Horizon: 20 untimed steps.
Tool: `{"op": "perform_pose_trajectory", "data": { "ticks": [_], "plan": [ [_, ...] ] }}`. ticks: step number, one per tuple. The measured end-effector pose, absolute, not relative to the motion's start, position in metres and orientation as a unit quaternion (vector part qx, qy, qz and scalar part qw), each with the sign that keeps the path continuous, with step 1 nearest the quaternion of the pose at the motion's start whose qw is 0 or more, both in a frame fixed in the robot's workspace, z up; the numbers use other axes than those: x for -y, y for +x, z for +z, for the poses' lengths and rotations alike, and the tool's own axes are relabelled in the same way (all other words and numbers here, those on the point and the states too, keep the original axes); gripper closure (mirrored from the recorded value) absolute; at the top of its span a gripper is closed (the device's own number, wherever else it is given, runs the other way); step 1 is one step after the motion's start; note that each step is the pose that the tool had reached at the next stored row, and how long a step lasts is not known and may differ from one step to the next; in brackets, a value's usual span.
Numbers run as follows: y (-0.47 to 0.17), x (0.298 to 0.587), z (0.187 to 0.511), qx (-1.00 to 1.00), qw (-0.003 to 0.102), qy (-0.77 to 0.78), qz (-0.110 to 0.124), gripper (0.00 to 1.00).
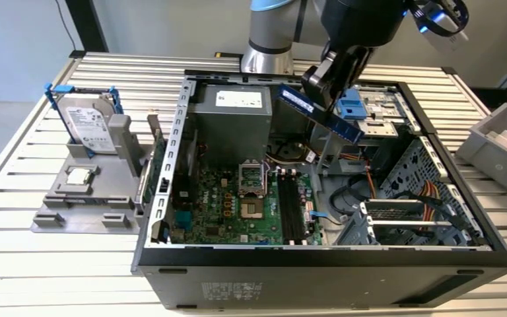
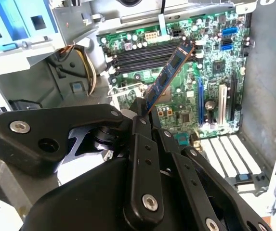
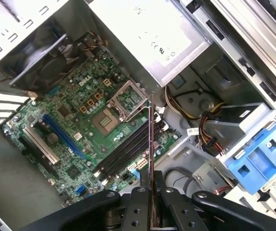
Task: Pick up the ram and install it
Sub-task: 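Insert the ram into the slot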
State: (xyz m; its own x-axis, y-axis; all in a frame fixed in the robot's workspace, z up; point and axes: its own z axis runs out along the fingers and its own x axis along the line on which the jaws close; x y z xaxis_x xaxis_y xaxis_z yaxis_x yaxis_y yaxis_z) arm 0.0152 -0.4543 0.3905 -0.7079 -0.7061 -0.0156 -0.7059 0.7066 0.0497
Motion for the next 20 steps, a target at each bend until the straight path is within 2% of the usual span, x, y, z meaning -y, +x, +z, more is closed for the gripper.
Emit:
{"op": "perform_pose_trajectory", "data": {
  "ticks": [20],
  "plan": [
    [0.0152,0.4587,0.3904,0.958,0.000,0.287,-0.026,1.00]
  ]
}}
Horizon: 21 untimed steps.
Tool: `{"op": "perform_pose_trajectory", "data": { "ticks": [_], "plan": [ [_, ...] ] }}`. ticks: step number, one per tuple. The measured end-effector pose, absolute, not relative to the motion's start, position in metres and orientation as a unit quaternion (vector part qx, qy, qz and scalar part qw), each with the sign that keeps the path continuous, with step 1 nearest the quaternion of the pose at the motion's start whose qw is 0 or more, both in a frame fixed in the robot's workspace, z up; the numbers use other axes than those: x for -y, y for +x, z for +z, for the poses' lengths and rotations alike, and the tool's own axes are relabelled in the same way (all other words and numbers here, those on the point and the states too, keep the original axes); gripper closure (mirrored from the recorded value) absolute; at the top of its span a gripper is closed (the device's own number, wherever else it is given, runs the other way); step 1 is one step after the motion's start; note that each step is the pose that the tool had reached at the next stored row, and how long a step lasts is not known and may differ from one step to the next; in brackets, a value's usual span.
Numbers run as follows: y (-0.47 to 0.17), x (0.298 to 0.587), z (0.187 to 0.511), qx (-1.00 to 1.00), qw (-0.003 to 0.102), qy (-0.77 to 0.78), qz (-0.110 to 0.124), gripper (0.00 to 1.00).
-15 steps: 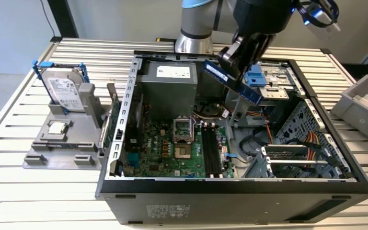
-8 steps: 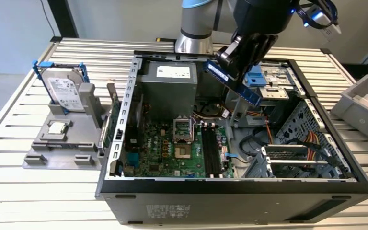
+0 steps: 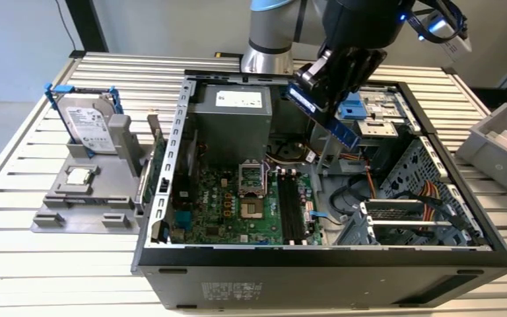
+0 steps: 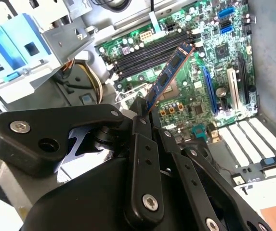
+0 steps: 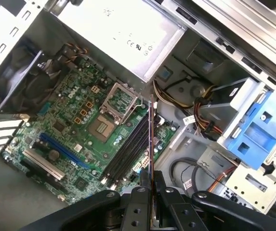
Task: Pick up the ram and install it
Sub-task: 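Insert the ram into the slot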
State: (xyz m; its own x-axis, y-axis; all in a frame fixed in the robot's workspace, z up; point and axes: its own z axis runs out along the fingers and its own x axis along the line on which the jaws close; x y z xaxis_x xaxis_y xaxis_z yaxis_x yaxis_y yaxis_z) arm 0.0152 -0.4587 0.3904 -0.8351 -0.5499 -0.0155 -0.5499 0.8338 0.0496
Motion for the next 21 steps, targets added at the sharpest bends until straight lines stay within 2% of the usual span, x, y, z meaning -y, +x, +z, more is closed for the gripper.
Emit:
{"op": "perform_pose_trajectory", "data": {
  "ticks": [21],
  "plan": [
    [0.0152,0.4610,0.3904,-0.981,0.003,-0.193,0.026,1.00]
  ]
}}
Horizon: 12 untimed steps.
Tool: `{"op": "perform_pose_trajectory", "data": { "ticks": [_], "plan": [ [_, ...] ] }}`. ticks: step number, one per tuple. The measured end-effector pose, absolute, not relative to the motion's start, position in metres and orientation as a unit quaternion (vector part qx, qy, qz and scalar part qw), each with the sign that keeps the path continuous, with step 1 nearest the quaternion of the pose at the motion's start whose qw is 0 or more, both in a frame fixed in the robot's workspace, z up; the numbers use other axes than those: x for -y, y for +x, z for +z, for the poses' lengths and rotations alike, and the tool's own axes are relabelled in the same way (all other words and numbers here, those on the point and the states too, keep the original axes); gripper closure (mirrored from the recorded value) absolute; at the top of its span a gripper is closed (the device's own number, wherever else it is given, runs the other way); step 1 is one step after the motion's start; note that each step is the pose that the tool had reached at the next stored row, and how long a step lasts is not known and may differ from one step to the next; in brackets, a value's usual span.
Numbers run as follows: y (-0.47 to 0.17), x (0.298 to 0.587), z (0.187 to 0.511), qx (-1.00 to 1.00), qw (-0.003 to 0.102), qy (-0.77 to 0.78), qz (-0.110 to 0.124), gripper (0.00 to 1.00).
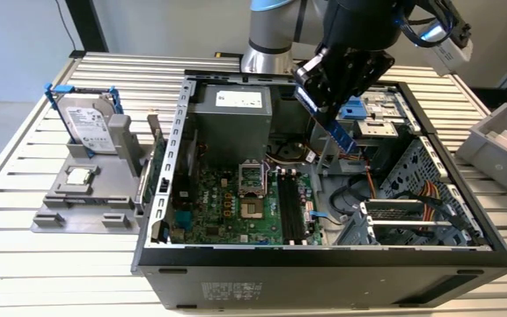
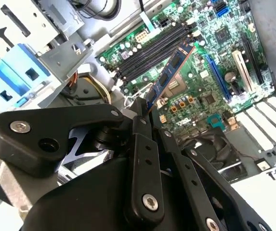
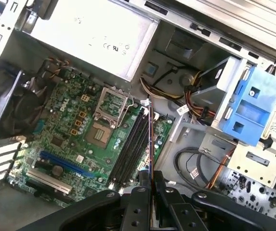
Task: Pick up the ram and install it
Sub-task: 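Insert the ram into the slot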
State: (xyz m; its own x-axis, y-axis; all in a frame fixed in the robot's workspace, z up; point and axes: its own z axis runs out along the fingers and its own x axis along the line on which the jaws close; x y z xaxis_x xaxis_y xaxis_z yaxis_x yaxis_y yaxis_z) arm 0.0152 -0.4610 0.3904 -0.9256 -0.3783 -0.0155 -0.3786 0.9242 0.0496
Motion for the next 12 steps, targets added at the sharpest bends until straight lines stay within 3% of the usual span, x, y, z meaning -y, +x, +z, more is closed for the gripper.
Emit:
{"op": "perform_pose_trajectory", "data": {
  "ticks": [12],
  "plan": [
    [0.0152,0.4610,0.3904,-0.990,0.004,-0.142,0.026,1.00]
  ]
}}
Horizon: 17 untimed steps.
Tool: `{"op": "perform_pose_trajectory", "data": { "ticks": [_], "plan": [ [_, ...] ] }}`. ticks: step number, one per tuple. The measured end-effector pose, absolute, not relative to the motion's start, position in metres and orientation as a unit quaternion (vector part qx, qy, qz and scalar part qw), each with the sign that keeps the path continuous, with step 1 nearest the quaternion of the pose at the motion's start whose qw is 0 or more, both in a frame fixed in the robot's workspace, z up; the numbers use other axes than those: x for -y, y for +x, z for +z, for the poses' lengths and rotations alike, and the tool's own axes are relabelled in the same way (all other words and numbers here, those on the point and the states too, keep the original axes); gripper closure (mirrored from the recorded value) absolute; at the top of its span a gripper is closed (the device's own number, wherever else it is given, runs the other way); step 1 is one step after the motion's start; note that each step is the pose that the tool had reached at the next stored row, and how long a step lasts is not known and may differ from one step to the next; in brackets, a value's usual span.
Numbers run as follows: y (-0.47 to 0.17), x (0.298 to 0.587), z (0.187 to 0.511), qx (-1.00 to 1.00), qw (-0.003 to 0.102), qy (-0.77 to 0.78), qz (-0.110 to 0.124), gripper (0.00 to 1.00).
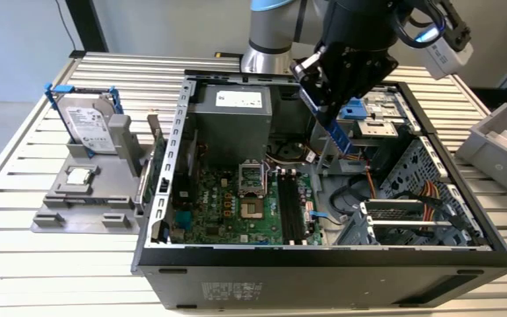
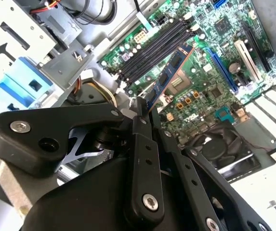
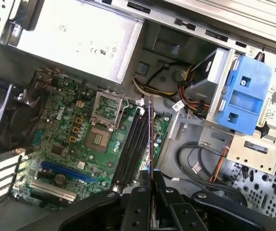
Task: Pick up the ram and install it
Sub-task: 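Insert the ram into the slot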
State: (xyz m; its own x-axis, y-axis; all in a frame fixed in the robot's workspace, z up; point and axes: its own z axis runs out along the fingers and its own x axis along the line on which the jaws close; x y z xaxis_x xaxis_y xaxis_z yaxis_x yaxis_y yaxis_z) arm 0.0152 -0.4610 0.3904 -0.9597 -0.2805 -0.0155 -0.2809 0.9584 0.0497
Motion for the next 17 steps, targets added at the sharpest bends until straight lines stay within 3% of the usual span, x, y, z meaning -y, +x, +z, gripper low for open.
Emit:
{"op": "perform_pose_trajectory", "data": {
  "ticks": [17],
  "plan": [
    [0.0152,0.4610,0.3903,-0.997,0.006,-0.066,0.025,1.00]
  ]
}}
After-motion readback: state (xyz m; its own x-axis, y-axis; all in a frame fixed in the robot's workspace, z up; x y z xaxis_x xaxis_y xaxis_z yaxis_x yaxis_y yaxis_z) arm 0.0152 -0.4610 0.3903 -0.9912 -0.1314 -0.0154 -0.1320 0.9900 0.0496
